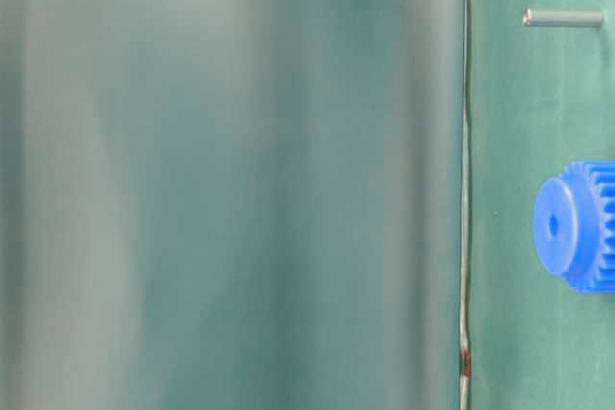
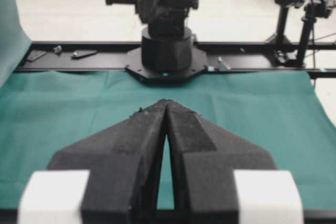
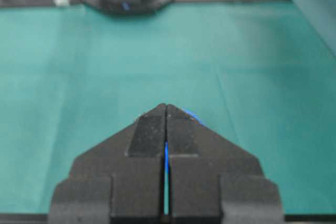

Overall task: Insert the shaft placed at a random location into the center hole of the medium gear at another random location.
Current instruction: 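Move the right gripper over the silver shaft and lower around it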

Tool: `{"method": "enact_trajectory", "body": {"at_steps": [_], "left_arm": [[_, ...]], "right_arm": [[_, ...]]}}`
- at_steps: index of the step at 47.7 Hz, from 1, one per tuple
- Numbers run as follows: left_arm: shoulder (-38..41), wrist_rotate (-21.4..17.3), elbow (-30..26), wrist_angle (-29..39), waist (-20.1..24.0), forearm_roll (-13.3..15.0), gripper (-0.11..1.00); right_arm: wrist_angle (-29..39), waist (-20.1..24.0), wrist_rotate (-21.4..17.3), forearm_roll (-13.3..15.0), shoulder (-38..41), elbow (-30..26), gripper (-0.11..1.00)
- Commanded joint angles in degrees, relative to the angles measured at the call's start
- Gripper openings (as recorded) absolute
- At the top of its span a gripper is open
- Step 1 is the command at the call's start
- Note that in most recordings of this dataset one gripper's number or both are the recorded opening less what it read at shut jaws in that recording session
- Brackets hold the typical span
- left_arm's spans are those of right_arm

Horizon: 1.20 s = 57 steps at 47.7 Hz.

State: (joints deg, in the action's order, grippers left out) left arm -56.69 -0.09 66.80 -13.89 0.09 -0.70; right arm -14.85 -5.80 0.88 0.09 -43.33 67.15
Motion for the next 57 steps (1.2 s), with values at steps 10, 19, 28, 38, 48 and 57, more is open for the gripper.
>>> {"method": "enact_trajectory", "body": {"at_steps": [10, 19, 28, 38, 48, 57], "left_arm": [[0.18, 0.18, -1.49, 0.09, 0.0, -0.18, 0.0], [0.18, 0.18, -1.49, 0.18, 0.0, -0.18, 0.0], [0.18, 0.26, -1.41, 0.53, 0.0, -0.18, 0.0], [0.18, 0.18, -1.41, 0.79, 0.0, -0.18, 0.0], [0.09, 0.26, -1.41, 0.88, 0.0, -0.18, 0.0], [0.09, 0.26, -1.41, 1.23, 0.0, -0.18, 0.0]], "right_arm": [[-5.54, -4.04, 0.53, -0.09, 11.43, -2.29, 0.5], [-12.3, -6.94, 1.05, 0.09, 20.83, -2.29, 0.89], [-17.14, -8.44, 1.05, -0.53, 29.44, -2.72, 0.83], [-21.36, -8.53, 0.88, -1.58, 36.12, -2.9, 0.83], [-24.17, -8.53, 0.35, -2.11, 41.04, -2.64, 0.83], [-26.19, -8.53, -0.62, -2.29, 44.47, -2.55, 0.83]]}}
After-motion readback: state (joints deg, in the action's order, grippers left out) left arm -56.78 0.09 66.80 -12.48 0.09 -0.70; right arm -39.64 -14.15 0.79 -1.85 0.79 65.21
